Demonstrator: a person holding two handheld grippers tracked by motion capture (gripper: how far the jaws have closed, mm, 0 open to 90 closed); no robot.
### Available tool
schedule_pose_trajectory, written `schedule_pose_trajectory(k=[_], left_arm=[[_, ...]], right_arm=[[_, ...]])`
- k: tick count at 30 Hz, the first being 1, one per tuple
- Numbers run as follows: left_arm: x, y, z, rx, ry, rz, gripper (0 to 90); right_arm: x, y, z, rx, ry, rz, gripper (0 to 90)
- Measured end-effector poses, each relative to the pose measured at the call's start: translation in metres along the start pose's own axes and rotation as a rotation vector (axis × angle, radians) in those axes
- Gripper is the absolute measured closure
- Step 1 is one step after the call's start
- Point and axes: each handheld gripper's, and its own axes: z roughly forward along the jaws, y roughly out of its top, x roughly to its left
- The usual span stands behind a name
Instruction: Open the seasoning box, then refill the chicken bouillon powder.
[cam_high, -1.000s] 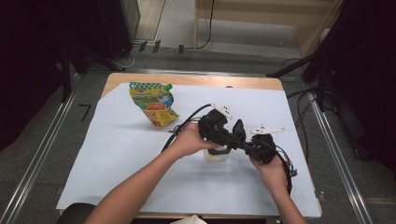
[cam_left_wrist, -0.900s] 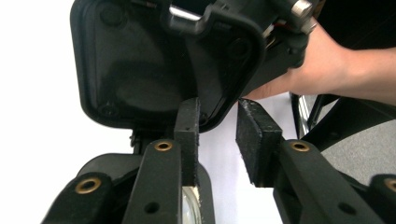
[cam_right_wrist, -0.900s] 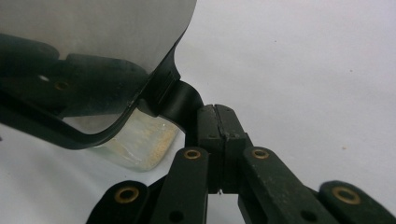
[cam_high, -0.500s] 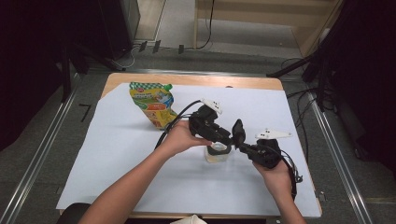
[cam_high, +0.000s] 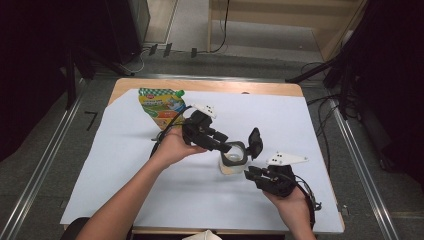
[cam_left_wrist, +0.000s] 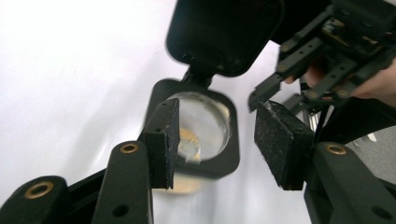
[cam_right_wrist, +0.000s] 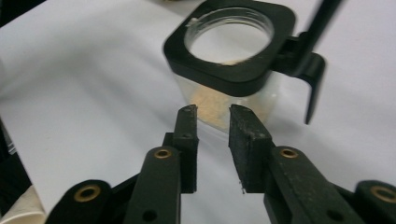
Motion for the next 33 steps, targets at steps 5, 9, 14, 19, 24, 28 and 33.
schedule_pose_trajectory(k=[5, 9, 14, 19, 24, 28, 33], left_arm=[[0.001, -0.007, -0.011, -0.014, 0.016, -0.003, 48.8], [0.004, -0.014, -0.017, -0.006, 0.028, -0.023, 48.4], [0.008, -0.022, -0.025, -0.005, 0.038, -0.033, 48.3], [0.007, -0.026, -0.033, -0.018, 0.060, -0.007, 48.8], [0.011, -0.034, -0.042, -0.022, 0.060, -0.049, 48.6], [0.014, -0.039, -0.050, -0.030, 0.070, -0.069, 48.7], [0.017, -0.048, -0.063, -0.039, 0.085, -0.088, 48.4]], right_arm=[[0.009, -0.001, 0.007, -0.011, 0.057, -0.022, 63.8], [0.018, 0.000, 0.014, -0.002, 0.083, -0.028, 56.7], [0.028, 0.000, 0.021, 0.013, 0.093, -0.079, 54.6], [0.036, 0.001, 0.028, 0.036, 0.106, -0.120, 53.4], [0.041, 0.002, 0.035, 0.045, 0.121, -0.143, 51.8], [0.045, 0.002, 0.039, 0.062, 0.126, -0.163, 51.5], [0.047, 0.003, 0.044, 0.061, 0.142, -0.176, 51.4]])
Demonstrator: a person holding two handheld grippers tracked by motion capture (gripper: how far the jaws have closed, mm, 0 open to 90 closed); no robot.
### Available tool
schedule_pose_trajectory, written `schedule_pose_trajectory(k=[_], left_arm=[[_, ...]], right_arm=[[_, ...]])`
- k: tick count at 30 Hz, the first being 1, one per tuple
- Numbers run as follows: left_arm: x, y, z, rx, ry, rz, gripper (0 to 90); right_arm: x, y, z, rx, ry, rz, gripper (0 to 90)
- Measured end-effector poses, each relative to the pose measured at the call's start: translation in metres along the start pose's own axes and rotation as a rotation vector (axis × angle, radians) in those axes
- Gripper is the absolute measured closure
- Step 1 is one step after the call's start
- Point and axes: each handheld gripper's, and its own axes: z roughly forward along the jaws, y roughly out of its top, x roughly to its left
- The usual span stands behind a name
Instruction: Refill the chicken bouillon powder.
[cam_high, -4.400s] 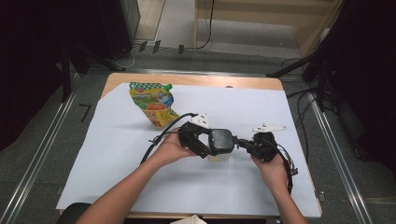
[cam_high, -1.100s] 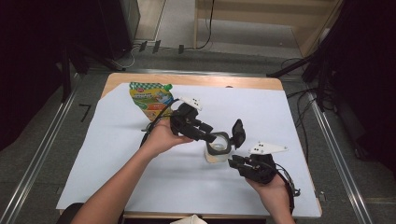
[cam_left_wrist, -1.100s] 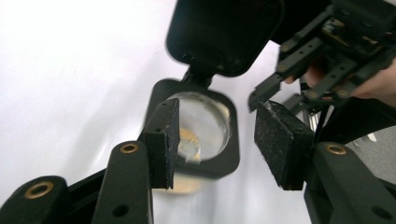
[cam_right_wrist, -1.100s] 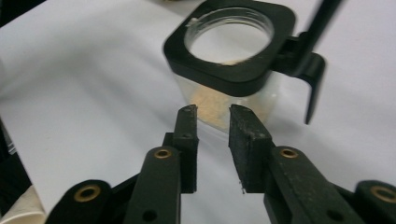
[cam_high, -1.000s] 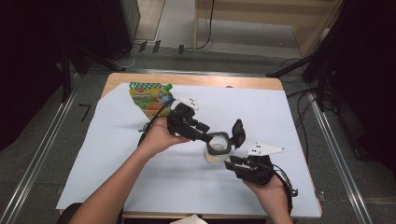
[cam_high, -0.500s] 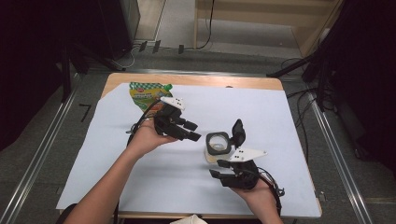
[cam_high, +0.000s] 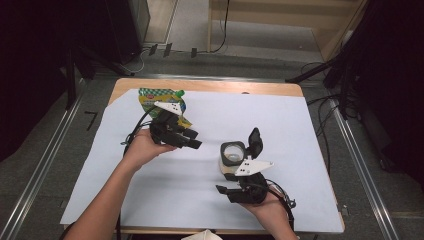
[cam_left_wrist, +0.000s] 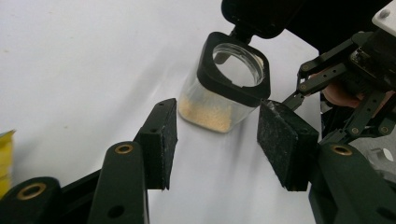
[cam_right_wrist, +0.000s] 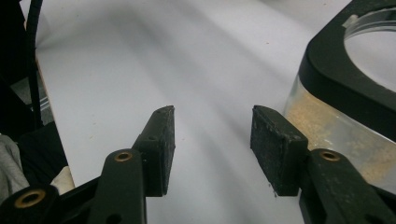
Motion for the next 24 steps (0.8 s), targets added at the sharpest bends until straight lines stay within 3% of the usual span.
schedule_pose_trajectory(k=[12, 24], left_arm=[[0.012, -0.015, -0.028, -0.040, 0.058, -0.053, 47.2], [0.027, -0.029, -0.054, -0.056, 0.121, -0.080, 47.1]], right_arm=[[0.000, 0.003, 0.008, 0.004, 0.029, -0.020, 50.7], [0.001, 0.004, 0.011, 0.016, 0.039, -0.027, 50.7]])
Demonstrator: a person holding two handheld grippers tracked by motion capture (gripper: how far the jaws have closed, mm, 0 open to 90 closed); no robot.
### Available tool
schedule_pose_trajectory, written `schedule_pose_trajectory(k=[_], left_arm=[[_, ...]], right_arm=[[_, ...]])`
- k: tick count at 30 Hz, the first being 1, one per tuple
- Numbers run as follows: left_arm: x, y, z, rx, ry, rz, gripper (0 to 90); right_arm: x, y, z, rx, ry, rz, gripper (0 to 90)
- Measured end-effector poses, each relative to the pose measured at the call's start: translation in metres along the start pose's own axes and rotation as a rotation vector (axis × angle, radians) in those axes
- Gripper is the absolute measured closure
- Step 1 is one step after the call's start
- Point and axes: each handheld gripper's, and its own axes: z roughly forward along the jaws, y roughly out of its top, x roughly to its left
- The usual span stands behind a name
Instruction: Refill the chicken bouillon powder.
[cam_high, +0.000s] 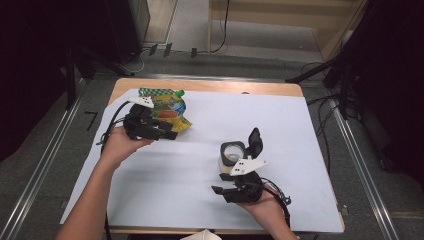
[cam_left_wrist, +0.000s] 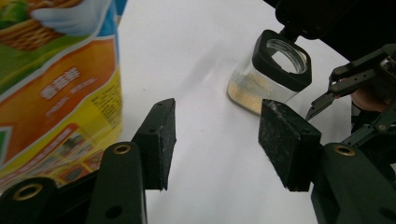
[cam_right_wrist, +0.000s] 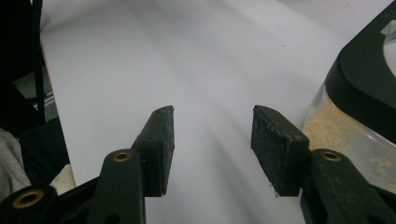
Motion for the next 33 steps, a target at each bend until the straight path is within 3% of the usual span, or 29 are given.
schedule_pose_trajectory(k=[4, 11, 15, 17, 23, 27, 33], left_arm=[[0.003, -0.002, -0.007, 0.006, 0.028, 0.010, 45.7], [0.020, -0.012, -0.020, -0.009, 0.050, -0.028, 45.3], [0.027, -0.017, -0.028, -0.027, 0.047, -0.034, 44.8], [0.031, -0.020, -0.031, -0.023, 0.065, -0.036, 44.2], [0.047, -0.028, -0.038, -0.024, 0.087, -0.057, 43.7], [0.061, -0.033, -0.041, -0.051, 0.111, -0.077, 40.8], [0.077, -0.032, -0.044, -0.053, 0.144, -0.082, 38.4]], right_arm=[[0.000, 0.000, 0.002, 0.004, 0.002, -0.005, 50.8], [0.002, 0.000, 0.004, 0.011, 0.009, -0.010, 50.7], [0.003, 0.000, 0.005, 0.014, 0.011, -0.014, 50.7], [0.003, 0.000, 0.006, 0.016, 0.011, -0.015, 50.7], [0.005, 0.000, 0.007, 0.017, 0.018, -0.020, 50.8], [0.006, 0.000, 0.007, 0.017, 0.020, -0.027, 50.7], [0.008, -0.001, 0.007, 0.015, 0.022, -0.027, 50.7]])
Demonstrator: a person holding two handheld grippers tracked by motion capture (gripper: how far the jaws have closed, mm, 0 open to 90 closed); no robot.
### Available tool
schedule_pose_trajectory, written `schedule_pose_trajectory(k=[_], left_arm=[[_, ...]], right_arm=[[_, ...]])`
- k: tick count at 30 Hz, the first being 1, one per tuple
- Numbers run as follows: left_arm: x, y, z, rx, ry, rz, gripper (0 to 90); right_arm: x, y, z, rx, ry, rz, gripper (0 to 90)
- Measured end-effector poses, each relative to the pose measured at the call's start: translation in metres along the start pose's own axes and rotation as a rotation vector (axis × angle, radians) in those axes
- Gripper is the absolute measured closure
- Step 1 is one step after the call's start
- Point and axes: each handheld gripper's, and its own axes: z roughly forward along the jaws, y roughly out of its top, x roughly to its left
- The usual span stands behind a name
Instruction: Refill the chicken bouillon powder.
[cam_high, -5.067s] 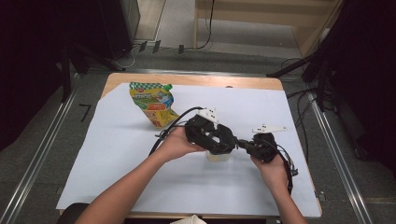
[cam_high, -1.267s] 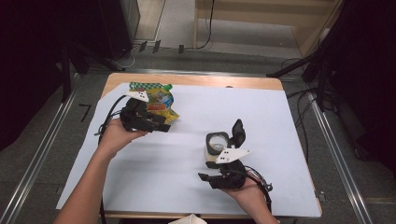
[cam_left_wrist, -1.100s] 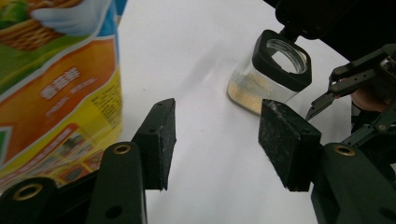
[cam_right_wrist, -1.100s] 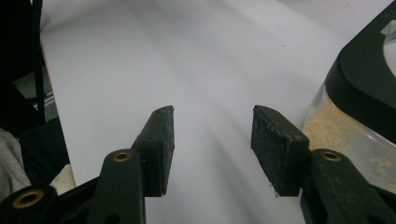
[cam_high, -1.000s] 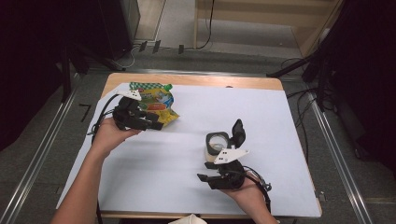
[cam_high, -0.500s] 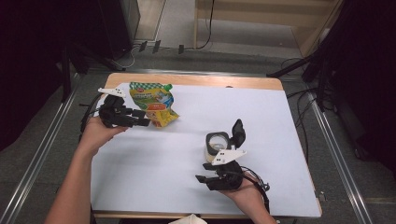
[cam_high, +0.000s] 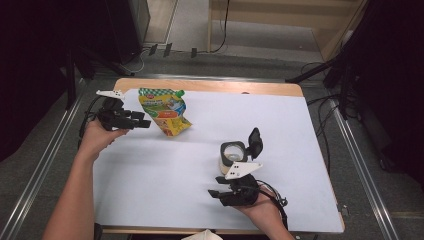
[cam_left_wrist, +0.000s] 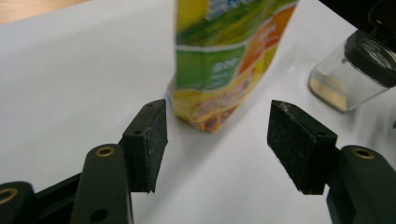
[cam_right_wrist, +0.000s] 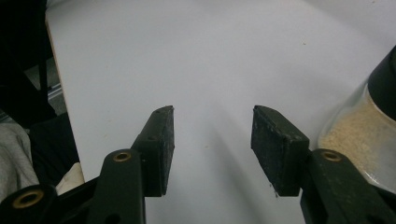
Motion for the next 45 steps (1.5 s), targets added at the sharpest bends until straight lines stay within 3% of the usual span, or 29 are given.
schedule_pose_trajectory(k=[3, 7, 10, 15, 21, 26, 28, 31, 35, 41, 45], left_arm=[[0.005, 0.004, 0.000, -0.028, -0.004, 0.012, 37.7], [0.008, 0.013, 0.004, -0.015, -0.006, 0.024, 37.1], [0.006, 0.021, 0.010, -0.027, -0.036, 0.027, 37.1], [-0.003, 0.032, 0.021, -0.007, -0.039, 0.065, 38.7], [-0.013, 0.036, 0.027, -0.031, -0.020, 0.103, 55.1], [-0.014, 0.033, 0.033, -0.015, -0.046, 0.075, 67.7], [-0.015, 0.032, 0.033, -0.040, -0.050, 0.047, 72.3], [-0.017, 0.030, 0.033, -0.071, -0.057, 0.041, 78.1], [-0.023, 0.031, 0.030, -0.092, -0.039, 0.040, 89.2], [-0.038, 0.038, 0.028, -0.085, 0.008, 0.059, 90.0], [-0.049, 0.043, 0.019, -0.078, 0.000, 0.065, 90.0]], right_arm=[[0.000, 0.001, 0.000, -0.004, 0.004, 0.010, 50.7], [0.002, 0.003, 0.005, 0.001, 0.011, 0.007, 50.7], [0.006, 0.006, 0.011, 0.002, 0.019, 0.005, 50.6], [0.012, 0.016, 0.021, 0.004, 0.043, -0.006, 50.3], [0.021, 0.033, 0.039, 0.002, 0.064, -0.025, 50.0], [0.021, 0.048, 0.052, -0.014, 0.049, -0.048, 49.9], [0.019, 0.051, 0.056, -0.027, 0.050, -0.035, 49.9], [0.017, 0.050, 0.061, -0.044, 0.065, -0.007, 49.8], [0.019, 0.042, 0.063, -0.045, 0.064, -0.006, 48.6], [0.017, 0.039, 0.062, -0.079, 0.059, 0.005, 48.4], [0.016, 0.039, 0.063, -0.086, 0.048, -0.012, 47.9]])
